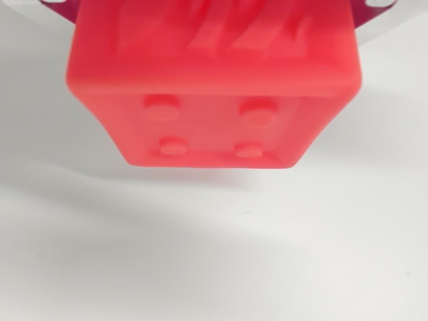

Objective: Destack cube

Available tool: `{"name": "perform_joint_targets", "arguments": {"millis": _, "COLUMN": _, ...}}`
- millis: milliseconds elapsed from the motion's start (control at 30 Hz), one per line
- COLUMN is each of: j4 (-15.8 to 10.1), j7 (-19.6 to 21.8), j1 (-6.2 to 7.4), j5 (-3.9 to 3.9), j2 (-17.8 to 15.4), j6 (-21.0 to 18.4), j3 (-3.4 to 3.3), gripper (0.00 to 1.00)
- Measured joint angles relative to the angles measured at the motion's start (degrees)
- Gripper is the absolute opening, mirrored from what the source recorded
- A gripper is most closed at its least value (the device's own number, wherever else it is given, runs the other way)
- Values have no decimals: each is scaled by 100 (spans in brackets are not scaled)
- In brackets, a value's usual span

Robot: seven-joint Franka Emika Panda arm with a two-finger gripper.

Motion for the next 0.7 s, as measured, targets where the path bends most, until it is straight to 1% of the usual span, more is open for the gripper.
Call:
{"name": "perform_joint_targets", "arguments": {"millis": 333, "j4": 76, "j7": 0, "j1": 35, "j5": 0, "j2": 340, "j6": 269, "j3": -33, "gripper": 0}}
{"name": "perform_joint_targets", "arguments": {"millis": 700, "j4": 147, "j7": 0, "j1": 53, "j5": 0, "j2": 593, "j6": 450, "j3": -52, "gripper": 0}}
